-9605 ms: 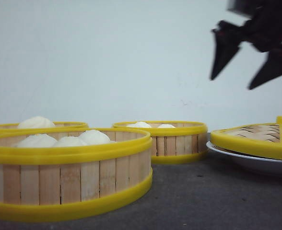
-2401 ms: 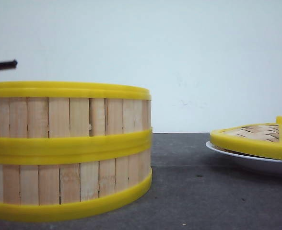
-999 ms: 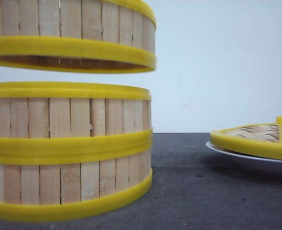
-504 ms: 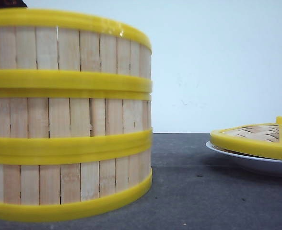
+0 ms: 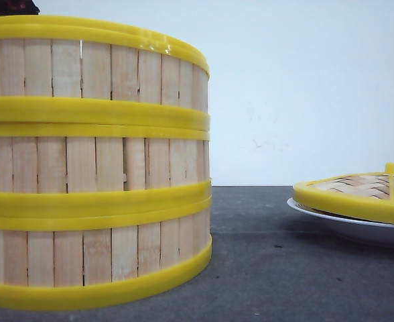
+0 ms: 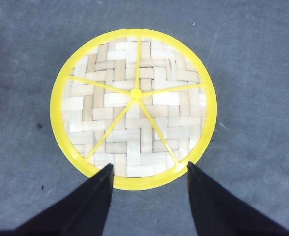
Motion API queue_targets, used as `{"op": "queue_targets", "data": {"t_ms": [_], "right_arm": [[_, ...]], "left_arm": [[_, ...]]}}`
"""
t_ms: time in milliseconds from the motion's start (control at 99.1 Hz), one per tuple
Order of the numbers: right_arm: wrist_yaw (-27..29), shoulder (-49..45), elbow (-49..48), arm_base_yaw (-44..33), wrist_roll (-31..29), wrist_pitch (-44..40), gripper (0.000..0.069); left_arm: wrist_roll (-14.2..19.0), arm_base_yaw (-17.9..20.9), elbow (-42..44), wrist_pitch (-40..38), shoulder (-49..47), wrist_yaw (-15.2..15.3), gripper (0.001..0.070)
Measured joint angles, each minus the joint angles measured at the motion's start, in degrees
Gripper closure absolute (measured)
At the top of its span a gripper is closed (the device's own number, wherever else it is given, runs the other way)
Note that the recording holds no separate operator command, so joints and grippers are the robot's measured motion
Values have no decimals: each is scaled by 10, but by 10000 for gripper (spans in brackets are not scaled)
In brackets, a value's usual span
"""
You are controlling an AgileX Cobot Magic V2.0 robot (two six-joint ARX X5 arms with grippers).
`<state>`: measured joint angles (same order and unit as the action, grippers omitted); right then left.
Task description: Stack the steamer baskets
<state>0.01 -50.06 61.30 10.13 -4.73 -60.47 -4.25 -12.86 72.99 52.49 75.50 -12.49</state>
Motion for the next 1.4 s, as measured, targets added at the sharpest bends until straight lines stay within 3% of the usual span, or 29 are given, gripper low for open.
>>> {"op": "queue_targets", "data": {"t_ms": [232,424,504,1019,1281,1402], "right_arm": [[0,0,0,0,0,0,402],[0,0,0,0,0,0,402],[0,0,0,0,-2,1,402],[-49,-66,-36,0,-2,55,402],[-50,-132,-51,0,-2,127,402],[-50,-164,-51,0,-1,161,402]], "left_arm": [[0,0,0,-10,0,0,658],[6,1,0,-30,0,3,457],[7,1,0,-30,-1,3,417],[12,3,0,-24,-39,7,413],[13,38,0,-15,-87,78,413],[13,61,0,-12,-96,96,413]]}}
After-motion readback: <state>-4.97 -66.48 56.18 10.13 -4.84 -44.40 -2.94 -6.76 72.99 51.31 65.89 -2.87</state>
